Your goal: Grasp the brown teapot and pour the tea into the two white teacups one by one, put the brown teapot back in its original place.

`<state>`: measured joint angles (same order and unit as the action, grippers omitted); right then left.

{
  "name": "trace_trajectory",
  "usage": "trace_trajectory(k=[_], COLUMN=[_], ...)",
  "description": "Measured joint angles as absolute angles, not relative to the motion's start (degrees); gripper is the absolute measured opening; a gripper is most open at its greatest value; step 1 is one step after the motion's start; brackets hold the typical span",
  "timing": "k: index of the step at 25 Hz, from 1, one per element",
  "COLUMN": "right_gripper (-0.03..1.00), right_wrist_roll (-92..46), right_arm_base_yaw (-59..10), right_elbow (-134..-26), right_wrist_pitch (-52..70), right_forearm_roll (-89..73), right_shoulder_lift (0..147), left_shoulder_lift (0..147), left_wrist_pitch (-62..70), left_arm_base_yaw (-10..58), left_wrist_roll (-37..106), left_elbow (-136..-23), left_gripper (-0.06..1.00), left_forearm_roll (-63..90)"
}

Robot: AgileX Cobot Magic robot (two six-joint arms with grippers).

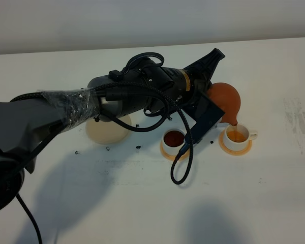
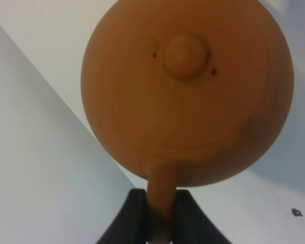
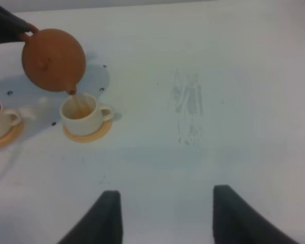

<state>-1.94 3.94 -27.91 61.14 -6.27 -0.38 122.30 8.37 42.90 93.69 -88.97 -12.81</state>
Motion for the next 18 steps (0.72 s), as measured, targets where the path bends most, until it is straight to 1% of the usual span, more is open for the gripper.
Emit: trace_trajectory(k=[18], right_gripper=[0.42], right_wrist_roll=[-1.94], right_arm_base_yaw=[3.94], right_elbow=[-27.91], right_wrist_pitch=[61.14], right_forearm_roll=[-6.27], right_shoulder_lift=[-0.38], left_shoulder_lift=[122.30], left_wrist_pitch=[6.23], left_arm_base_yaw=[42.90], left_wrist_roll=[93.86], left_elbow=[-88.97], left_gripper=[0.11], left_forearm_roll=[-17.22])
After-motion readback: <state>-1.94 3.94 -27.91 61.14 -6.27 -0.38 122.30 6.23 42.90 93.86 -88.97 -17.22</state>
